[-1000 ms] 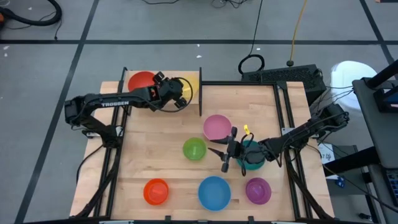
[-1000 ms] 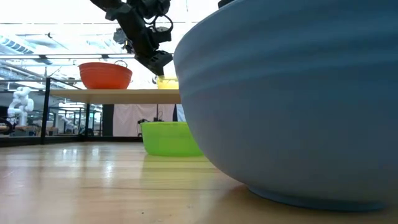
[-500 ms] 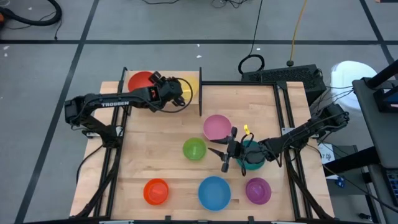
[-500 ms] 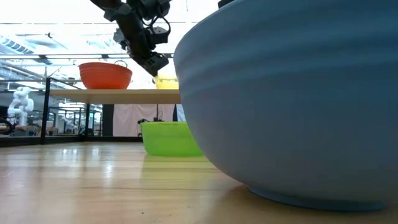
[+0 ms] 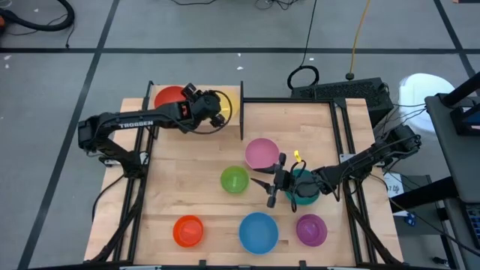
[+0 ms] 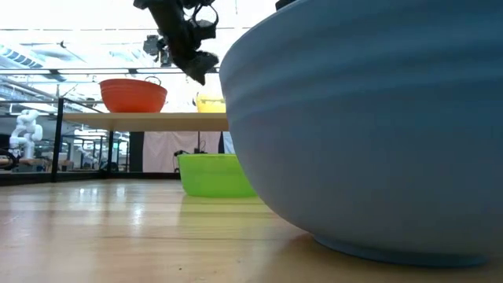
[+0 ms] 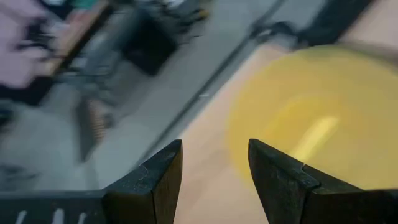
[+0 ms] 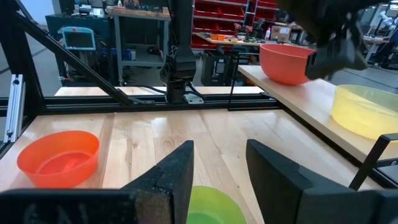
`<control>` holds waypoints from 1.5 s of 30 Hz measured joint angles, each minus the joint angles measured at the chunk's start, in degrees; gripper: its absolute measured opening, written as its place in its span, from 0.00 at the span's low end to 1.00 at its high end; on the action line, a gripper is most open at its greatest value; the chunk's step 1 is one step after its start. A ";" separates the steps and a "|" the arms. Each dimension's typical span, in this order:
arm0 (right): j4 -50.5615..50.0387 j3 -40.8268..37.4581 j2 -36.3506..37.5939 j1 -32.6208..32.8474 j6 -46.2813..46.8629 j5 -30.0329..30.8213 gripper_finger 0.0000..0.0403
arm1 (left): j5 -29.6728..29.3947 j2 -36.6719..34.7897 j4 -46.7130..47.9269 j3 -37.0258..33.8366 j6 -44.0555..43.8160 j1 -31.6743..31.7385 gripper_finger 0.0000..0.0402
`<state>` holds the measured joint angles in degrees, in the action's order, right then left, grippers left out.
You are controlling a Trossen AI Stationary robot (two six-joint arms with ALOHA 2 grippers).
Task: Place and stack bowls onto a shelf
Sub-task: Adjust the yellow bowl on the shelf
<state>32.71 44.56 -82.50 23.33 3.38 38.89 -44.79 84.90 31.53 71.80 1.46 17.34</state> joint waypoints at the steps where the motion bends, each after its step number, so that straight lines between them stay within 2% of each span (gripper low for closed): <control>1: 0.00 0.01 0.00 0.00 0.00 0.00 0.35 | 3.17 0.00 0.25 1.02 -0.87 0.43 0.47; 4: 0.00 0.00 0.00 0.00 0.00 -0.02 0.35 | 11.07 0.00 0.19 2.26 -3.51 2.71 0.46; 7: 0.00 0.02 0.00 0.00 0.05 0.00 0.35 | 13.10 0.00 0.63 1.58 -5.53 4.91 0.42; 12: 0.00 0.02 0.00 0.00 0.26 0.00 0.35 | 20.61 0.05 0.59 -0.81 -5.40 8.26 0.33; 17: 0.00 0.02 0.00 0.00 0.24 -0.02 0.35 | 20.90 0.07 0.48 -1.30 -3.73 9.03 0.28; 23: 0.00 0.02 0.00 0.00 0.24 -0.02 0.35 | 20.97 0.07 0.46 -1.30 -2.26 10.15 0.27; 27: 0.00 0.02 0.00 0.00 0.17 -0.02 0.35 | 23.23 -0.33 -0.04 -1.31 -4.65 10.36 0.27; 35: 0.00 0.02 0.00 0.00 0.04 -0.02 0.35 | 33.96 -0.60 -2.81 -1.32 -13.05 12.19 0.27; 39: 0.00 0.02 0.00 0.00 0.04 -0.01 0.35 | 34.39 -0.59 -2.39 -1.32 -18.81 13.24 0.27; 45: 0.00 0.02 0.00 0.00 -0.84 -0.08 0.35 | 34.33 -0.61 0.51 -1.32 -20.25 14.41 0.28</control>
<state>32.71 44.58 -82.50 23.33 2.54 38.81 -10.46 84.29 32.04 70.48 -18.79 31.75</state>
